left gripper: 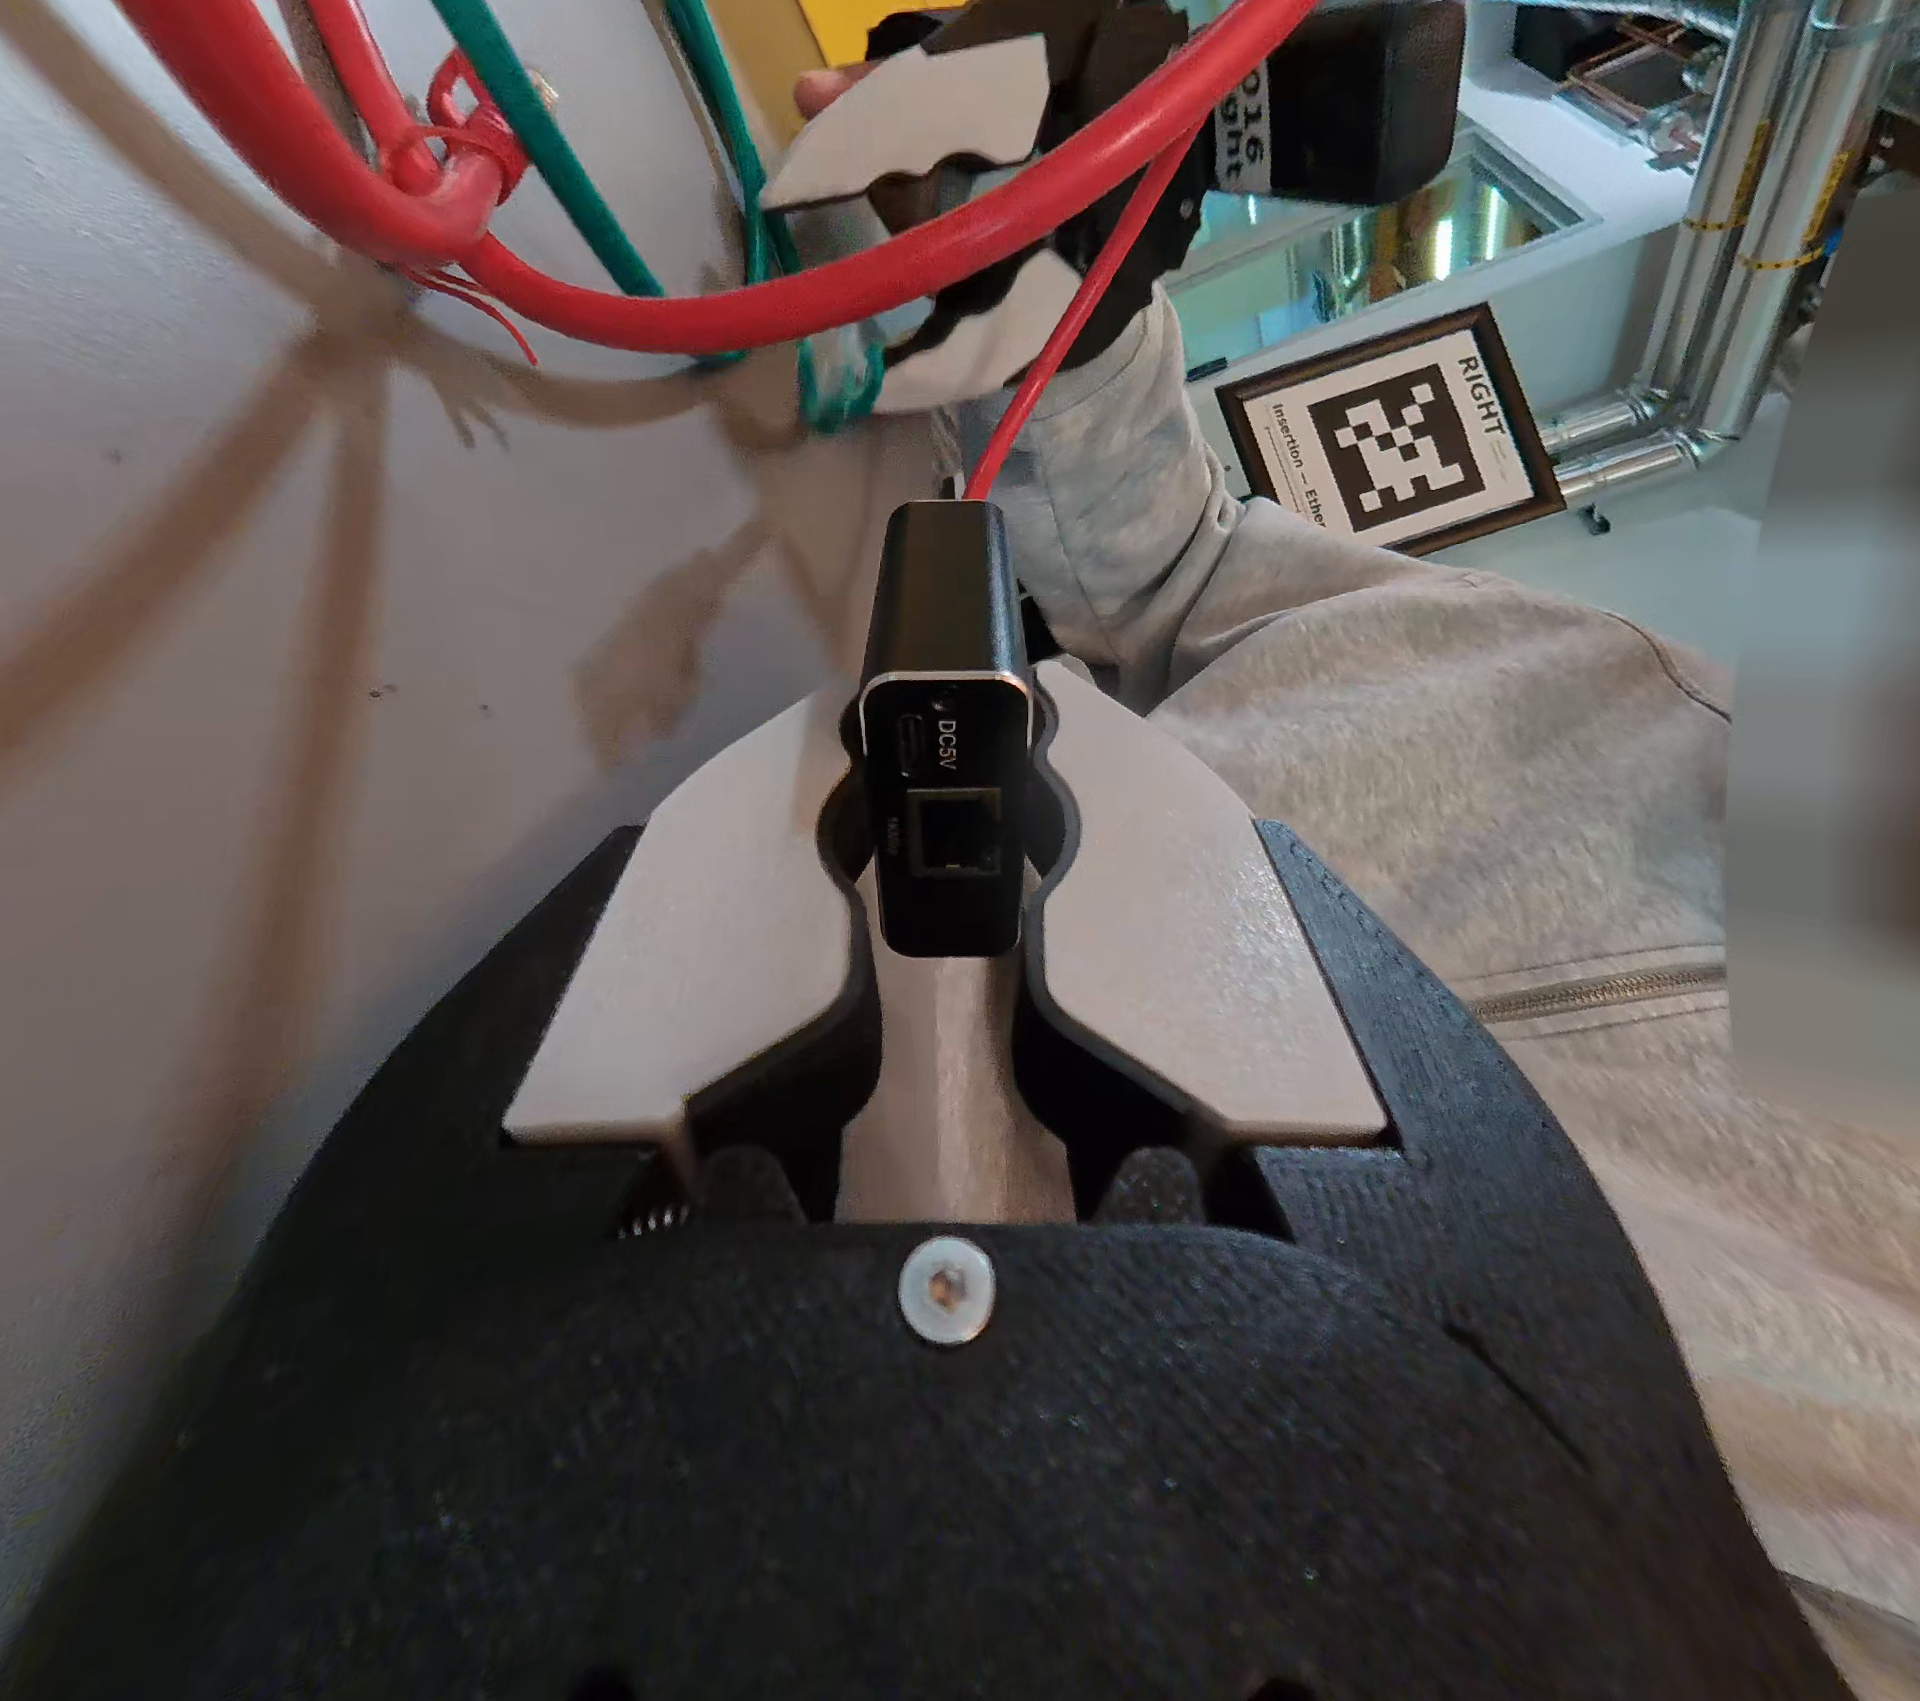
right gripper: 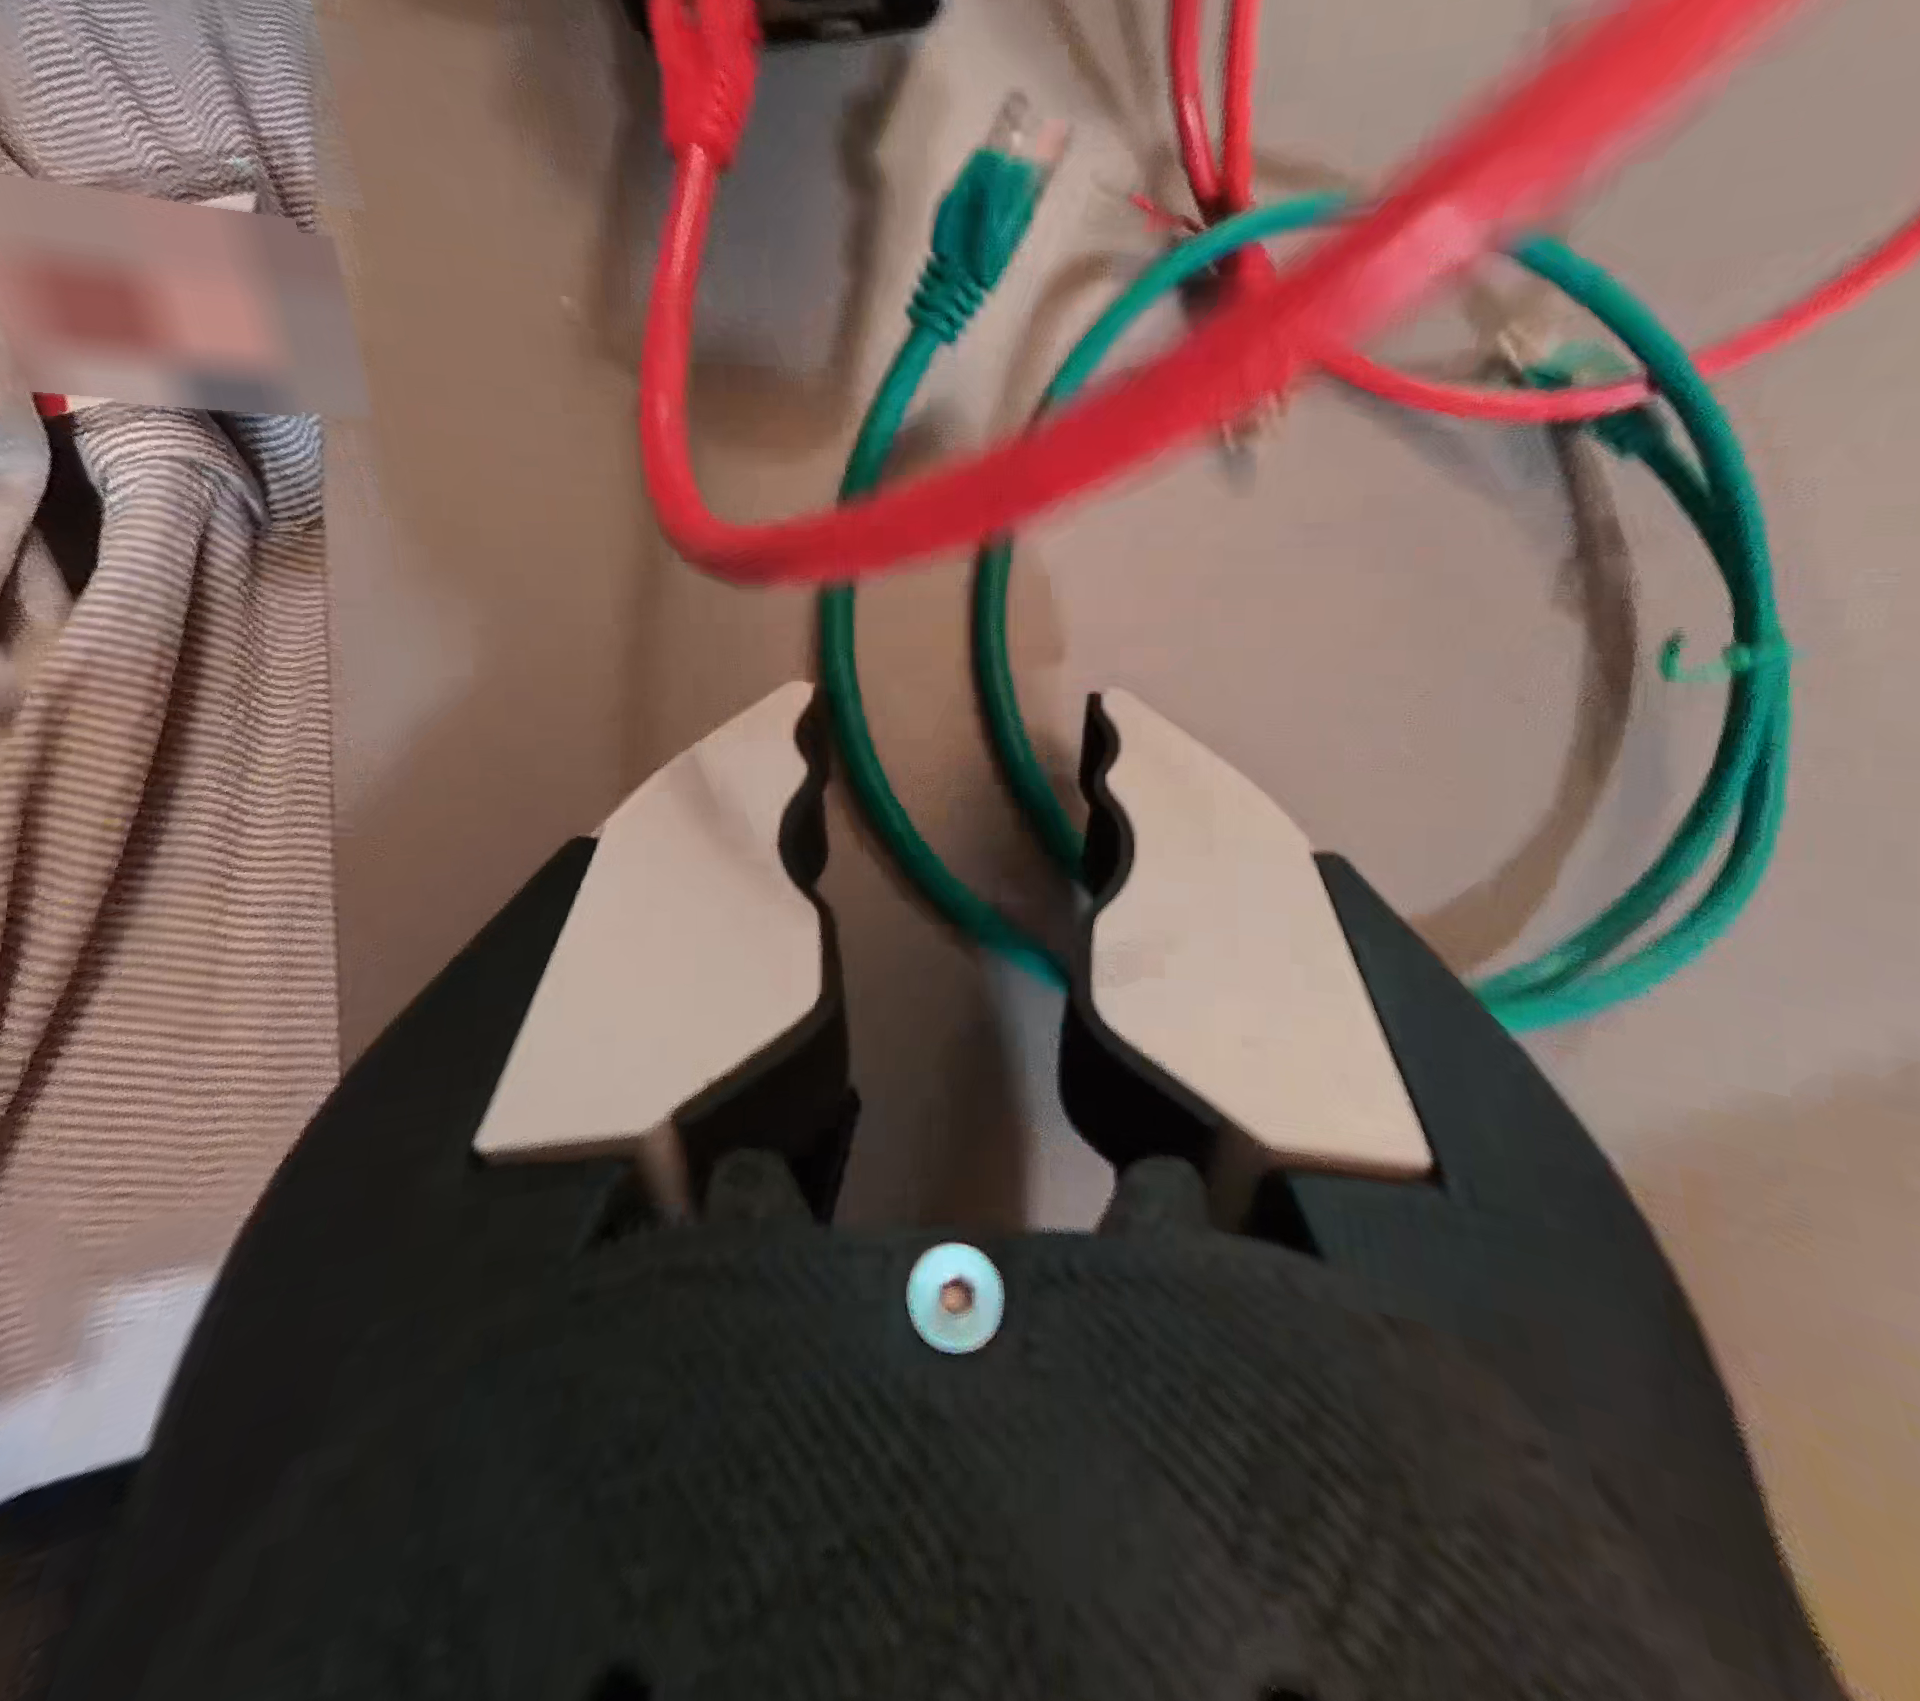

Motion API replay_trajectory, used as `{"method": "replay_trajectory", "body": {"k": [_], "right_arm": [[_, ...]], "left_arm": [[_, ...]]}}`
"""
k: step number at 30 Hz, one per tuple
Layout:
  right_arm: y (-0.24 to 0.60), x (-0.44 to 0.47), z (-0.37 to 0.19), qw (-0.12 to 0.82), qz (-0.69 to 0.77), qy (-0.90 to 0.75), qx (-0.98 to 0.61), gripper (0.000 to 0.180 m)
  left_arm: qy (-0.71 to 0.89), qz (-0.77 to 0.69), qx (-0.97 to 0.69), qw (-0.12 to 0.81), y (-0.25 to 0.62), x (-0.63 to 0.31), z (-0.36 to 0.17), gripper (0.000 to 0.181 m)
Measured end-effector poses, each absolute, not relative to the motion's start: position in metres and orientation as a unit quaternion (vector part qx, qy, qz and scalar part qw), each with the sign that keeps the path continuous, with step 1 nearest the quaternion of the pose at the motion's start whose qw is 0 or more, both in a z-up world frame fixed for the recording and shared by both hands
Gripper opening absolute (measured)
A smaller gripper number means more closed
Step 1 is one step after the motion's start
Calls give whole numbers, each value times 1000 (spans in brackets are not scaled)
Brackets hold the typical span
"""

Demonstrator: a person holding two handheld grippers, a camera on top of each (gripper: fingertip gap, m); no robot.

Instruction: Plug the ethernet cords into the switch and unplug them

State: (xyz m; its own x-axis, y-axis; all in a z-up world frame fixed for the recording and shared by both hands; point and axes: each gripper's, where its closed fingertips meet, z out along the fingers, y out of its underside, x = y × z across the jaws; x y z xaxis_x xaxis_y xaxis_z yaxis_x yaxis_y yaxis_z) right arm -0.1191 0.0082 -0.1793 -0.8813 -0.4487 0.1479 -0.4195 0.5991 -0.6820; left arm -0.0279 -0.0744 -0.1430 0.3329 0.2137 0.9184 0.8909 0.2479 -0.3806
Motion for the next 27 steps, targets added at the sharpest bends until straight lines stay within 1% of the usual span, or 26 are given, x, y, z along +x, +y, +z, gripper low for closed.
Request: {"method": "replay_trajectory", "body": {"k": [1,3,5,8,10,11,13,17,20,23,27], "right_arm": [[11,-127,-174,22,-383,895,-227,44],[15,-140,-155,34,-421,885,-197,32],[19,-145,-123,63,-475,860,-174,21],[26,-141,-65,133,-570,798,-143,6],[24,-129,-35,172,-609,764,-126,7],[18,-120,-31,173,-612,761,-126,8],[1,-99,-44,151,-574,793,-138,12],[-28,-62,-98,112,-462,865,-159,20],[-38,-79,-133,15,-403,905,-135,22],[-39,-93,-147,-51,-362,922,-123,21],[-40,-102,-156,-110,-318,932,-131,23]], "left_arm": [[-508,-276,-546,607,-75,-29,-143,27],[-513,-270,-544,607,-77,-30,-144,27],[-516,-266,-542,608,-78,-32,-144,27],[-518,-260,-547,604,-78,-32,-146,27],[-520,-257,-551,600,-77,-33,-147,27],[-521,-253,-553,599,-77,-34,-148,27],[-523,-245,-557,596,-76,-35,-149,27],[-525,-232,-564,594,-73,-38,-150,27],[-527,-221,-568,592,-72,-39,-151,26],[-525,-215,-575,590,-69,-40,-152,27],[-520,-213,-584,586,-63,-40,-152,27]]}}
